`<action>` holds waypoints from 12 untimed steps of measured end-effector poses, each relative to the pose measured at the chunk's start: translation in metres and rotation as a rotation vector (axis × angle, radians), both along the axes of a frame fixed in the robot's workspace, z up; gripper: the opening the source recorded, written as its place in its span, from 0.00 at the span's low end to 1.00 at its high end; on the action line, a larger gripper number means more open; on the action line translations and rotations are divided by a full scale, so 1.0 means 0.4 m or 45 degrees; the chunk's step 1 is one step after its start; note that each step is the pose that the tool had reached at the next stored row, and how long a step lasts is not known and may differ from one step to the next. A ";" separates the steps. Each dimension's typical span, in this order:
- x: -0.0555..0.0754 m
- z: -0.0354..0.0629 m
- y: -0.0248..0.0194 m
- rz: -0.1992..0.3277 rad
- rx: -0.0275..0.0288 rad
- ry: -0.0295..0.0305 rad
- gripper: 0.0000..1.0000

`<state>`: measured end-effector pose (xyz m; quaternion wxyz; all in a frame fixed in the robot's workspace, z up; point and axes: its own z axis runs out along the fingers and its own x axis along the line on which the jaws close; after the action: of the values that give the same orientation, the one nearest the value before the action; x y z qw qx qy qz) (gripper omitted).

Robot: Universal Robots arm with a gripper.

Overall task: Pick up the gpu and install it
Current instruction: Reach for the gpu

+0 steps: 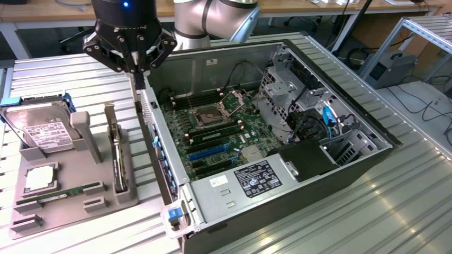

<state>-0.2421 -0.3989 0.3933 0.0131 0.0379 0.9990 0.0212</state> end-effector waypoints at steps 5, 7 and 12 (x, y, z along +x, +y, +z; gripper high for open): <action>-0.004 0.000 0.000 0.000 0.0000 -0.0001 0.11; -0.006 0.000 0.000 0.000 0.0000 -0.0001 0.11; -0.011 0.000 0.000 0.000 0.0001 -0.0001 0.11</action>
<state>-0.2464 -0.3989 0.3933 0.0131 0.0379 0.9990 0.0213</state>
